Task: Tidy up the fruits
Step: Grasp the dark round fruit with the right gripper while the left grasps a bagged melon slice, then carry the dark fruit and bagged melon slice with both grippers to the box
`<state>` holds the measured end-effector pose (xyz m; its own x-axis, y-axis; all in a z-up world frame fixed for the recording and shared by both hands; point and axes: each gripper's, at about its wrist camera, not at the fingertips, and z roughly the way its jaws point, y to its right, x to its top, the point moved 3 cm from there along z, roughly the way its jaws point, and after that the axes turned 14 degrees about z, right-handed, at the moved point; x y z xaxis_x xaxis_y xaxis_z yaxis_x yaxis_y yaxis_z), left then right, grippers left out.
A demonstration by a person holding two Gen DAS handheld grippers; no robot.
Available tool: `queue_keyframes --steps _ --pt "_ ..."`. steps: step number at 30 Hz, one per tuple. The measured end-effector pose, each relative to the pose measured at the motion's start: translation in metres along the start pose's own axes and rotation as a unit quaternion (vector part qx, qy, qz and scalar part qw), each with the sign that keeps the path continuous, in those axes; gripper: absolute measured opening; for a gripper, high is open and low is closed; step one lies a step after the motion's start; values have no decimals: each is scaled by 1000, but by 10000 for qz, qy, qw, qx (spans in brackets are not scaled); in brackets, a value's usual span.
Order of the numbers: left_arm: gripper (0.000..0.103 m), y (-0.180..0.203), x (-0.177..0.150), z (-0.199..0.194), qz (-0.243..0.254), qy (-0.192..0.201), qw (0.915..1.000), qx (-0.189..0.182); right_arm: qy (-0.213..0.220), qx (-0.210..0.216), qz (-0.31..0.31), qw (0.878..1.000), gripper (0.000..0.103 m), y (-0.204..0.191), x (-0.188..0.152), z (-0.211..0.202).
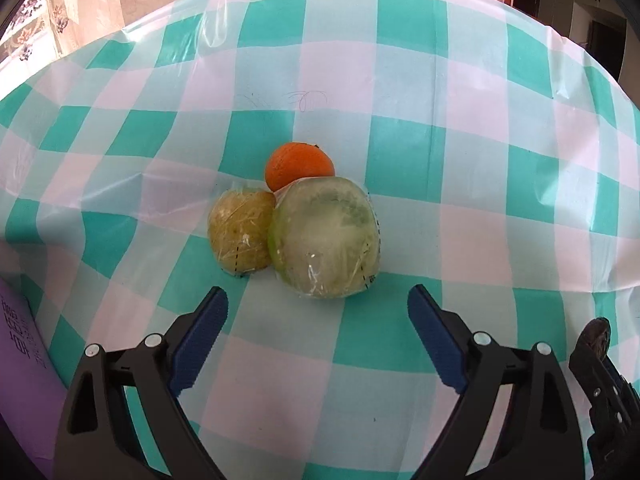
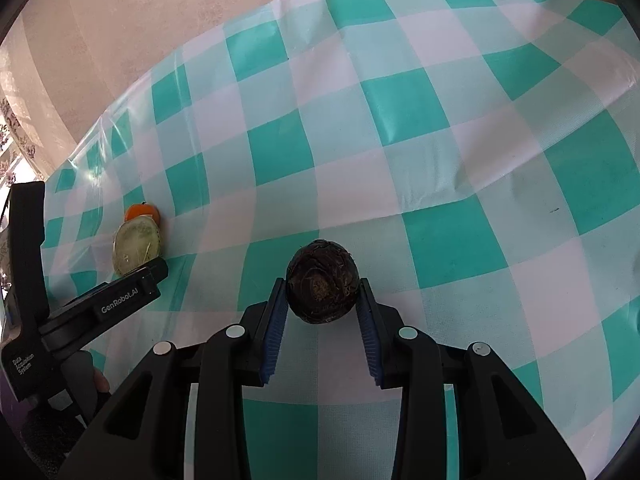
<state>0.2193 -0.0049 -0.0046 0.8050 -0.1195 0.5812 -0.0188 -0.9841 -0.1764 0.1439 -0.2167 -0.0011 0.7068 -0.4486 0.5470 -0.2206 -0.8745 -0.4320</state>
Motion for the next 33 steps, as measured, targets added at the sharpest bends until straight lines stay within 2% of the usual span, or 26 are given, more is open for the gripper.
queue_keyframes --steps 6,9,14,20,23,26,30,33 --pt "89 10 24 21 63 -176 9992 344 -23 82 -28 10000 35 -2 1 0" --pt "59 9 22 16 32 -76 9989 472 -24 110 -23 9999 35 -2 2 -2" --pt "58 -1 -3 -3 -211 88 9997 43 -23 164 -45 9999 35 0 2 -3" --pt "58 7 -48 -39 -45 251 9988 -427 -35 194 -59 9998 35 -1 3 -2" --pt "58 5 -68 -52 -126 300 9974 -637 -40 193 -58 9998 35 -1 3 -1" --pt "58 2 -82 -59 -254 347 9962 -760 -55 169 -35 9998 35 -1 3 -1" --pt "58 1 -82 -60 -392 393 9949 -839 -82 140 -8 9999 35 0 3 0" --pt "58 -1 -94 -61 -495 423 9943 -848 40 166 -21 9999 35 -1 3 -5"
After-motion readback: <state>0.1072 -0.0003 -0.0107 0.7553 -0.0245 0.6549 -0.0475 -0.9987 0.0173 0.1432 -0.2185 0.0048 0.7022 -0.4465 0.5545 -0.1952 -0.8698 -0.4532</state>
